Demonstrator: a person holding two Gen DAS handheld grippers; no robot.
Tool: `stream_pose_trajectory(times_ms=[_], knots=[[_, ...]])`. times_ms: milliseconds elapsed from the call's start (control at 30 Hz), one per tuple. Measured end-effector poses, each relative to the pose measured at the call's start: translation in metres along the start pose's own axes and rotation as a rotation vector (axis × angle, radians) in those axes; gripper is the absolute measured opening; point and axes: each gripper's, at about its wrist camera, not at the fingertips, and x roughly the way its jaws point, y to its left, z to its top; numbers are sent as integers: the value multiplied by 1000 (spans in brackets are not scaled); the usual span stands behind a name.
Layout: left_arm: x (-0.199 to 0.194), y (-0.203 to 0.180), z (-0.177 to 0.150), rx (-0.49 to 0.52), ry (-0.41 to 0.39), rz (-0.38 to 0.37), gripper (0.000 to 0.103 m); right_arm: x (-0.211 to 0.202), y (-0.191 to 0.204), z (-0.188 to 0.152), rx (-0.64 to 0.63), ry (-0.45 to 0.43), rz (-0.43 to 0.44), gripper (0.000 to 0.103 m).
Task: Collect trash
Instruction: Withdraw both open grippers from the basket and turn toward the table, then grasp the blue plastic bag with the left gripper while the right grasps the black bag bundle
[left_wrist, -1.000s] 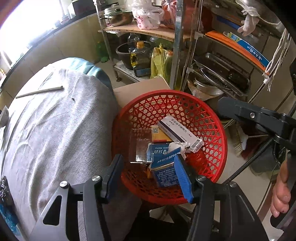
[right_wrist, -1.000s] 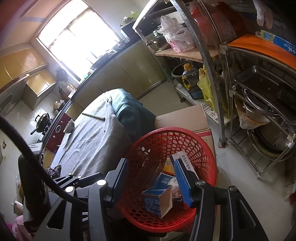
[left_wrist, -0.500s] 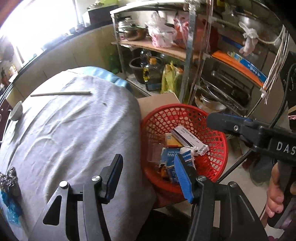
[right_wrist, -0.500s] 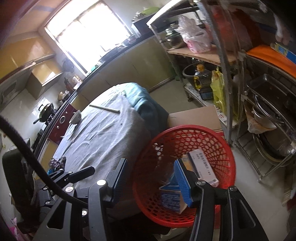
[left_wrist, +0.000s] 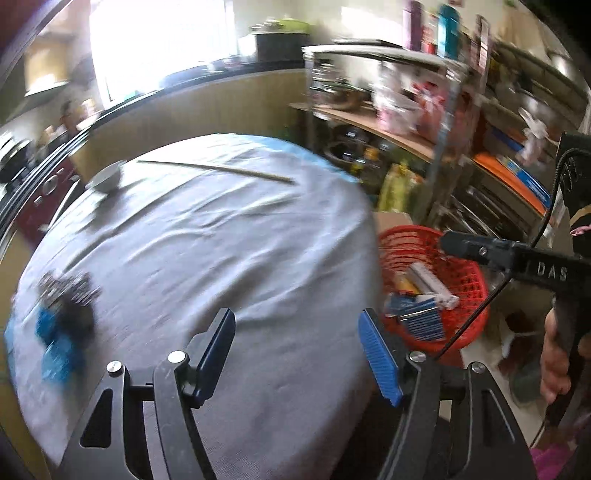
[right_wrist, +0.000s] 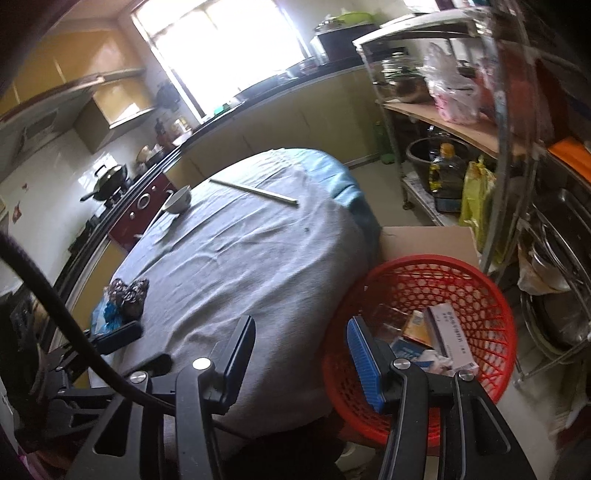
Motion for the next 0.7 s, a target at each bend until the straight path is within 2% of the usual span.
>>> stream_pose_trajectory(times_ms=[200, 433, 500, 633, 700], knots=[[-38, 77, -36, -176, -21, 76, 71, 22, 49, 5, -91, 46, 40, 57], [-71, 171, -80, -465, -54, 217, 72, 59, 125, 9, -213, 102, 134, 59], [-79, 199, -94, -541, -59, 278, 73, 71, 147, 10, -243, 118, 166, 60], [-87, 240, -116, -639, -43, 376, 73, 97, 197, 12, -319, 147, 232, 60], [-85, 256, -125, -682, -31, 401, 73, 111, 222, 13, -361, 157, 259, 60]])
